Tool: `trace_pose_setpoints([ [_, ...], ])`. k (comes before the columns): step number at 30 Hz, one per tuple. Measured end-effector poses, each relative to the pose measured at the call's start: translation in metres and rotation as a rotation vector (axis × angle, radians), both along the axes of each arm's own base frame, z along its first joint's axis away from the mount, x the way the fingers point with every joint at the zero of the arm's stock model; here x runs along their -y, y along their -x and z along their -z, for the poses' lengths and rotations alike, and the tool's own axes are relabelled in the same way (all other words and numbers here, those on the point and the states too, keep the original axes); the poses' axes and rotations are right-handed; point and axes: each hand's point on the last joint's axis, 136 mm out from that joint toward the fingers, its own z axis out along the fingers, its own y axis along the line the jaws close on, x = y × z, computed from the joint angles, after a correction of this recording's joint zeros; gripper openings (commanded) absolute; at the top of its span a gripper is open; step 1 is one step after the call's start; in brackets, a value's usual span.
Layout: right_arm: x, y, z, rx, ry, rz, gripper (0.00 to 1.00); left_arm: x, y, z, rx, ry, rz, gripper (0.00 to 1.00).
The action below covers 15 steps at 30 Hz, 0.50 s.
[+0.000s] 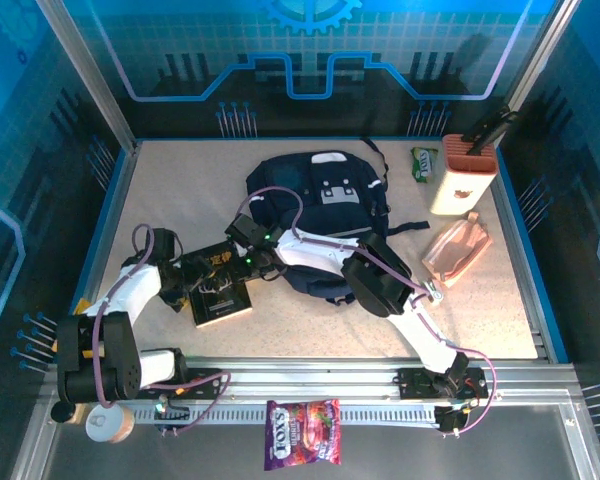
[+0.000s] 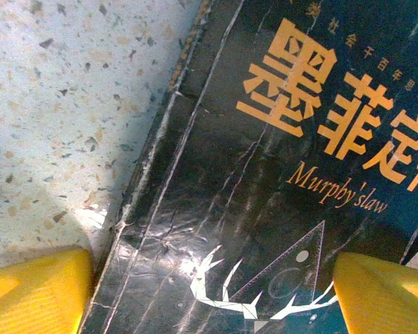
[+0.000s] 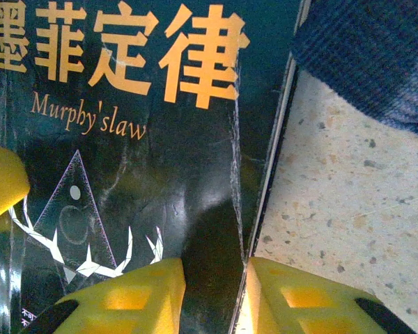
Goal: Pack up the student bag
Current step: Pick up the book from the middle-left of the table.
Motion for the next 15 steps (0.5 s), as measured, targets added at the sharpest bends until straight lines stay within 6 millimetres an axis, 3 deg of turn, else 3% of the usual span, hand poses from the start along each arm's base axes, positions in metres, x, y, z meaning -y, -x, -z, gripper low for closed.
trace_pose_setpoints([
  [8,0.001,-0.001,0.0,-0.018,-0.003,0.02,0.3,0.004,0.002,0.001,0.002,0.024,0.01,0.87],
  [15,0.009,-0.011,0.001,-0.025,0.006,0.06,0.25,0.015,0.002,-0.019,0.059,0.079,0.039,0.7],
])
